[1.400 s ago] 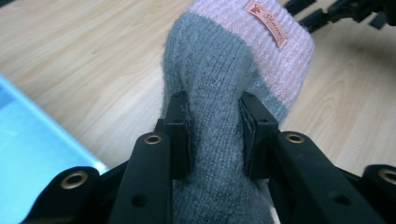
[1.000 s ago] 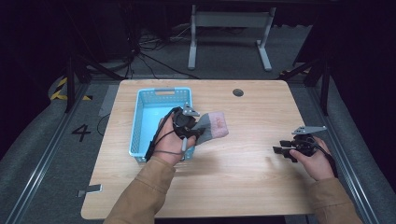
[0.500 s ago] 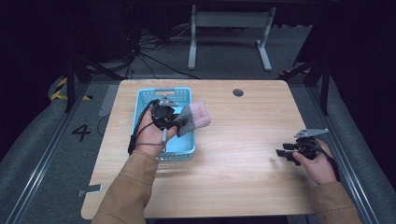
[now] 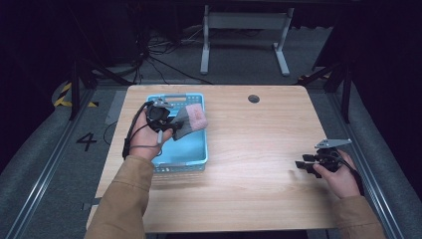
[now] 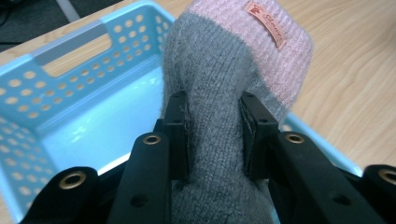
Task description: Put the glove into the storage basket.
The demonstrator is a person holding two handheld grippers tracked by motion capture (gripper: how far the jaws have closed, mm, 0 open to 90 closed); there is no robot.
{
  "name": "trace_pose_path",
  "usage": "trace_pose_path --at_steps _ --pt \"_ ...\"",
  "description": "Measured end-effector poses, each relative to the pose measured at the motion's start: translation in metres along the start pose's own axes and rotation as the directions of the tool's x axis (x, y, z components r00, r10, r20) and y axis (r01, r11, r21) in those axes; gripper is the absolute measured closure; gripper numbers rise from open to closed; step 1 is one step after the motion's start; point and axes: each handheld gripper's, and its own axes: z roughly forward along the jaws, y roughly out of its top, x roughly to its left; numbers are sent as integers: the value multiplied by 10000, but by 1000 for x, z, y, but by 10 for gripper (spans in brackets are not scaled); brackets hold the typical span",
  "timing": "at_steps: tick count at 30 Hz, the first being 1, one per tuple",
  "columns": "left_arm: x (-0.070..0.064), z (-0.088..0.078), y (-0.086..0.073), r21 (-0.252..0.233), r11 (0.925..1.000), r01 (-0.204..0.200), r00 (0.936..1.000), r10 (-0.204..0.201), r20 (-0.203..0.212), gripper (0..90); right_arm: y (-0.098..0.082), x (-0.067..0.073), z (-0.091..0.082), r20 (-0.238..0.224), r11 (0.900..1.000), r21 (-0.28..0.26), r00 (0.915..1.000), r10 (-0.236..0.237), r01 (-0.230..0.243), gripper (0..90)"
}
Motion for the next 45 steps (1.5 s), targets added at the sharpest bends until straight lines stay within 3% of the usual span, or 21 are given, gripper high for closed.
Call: trace_pose_path --at_steps 6,8,13,18,25,38,45 --pt "15 7 -5 -53 10000 -27 9999 26 -110 681 0 1 2 -32 10000 10 10000 -42 42 521" --pt "20 10 -6 -26 9999 140 9999 -140 -35 680 0 1 2 -27 10000 11 10000 -54 54 521" --pt "29 23 -11 509 9987 -22 10000 23 -13 680 1 2 3 -88 9999 1 9999 -122 122 519" --pt "29 31 -15 700 9975 -93 9999 87 80 679 1 2 3 -100 9999 55 9999 -122 122 517" --pt "28 43 -20 920 9956 183 9995 -205 231 675 1 3 4 -122 9999 21 9999 -111 111 508" --pt "28 72 -30 1992 9800 -42 9996 -17 293 675 1 4 6 -169 9998 91 9997 -152 154 505" --pt "27 80 -29 2253 9740 -253 9995 200 254 672 2 6 6 -241 9998 58 9996 -170 172 503"
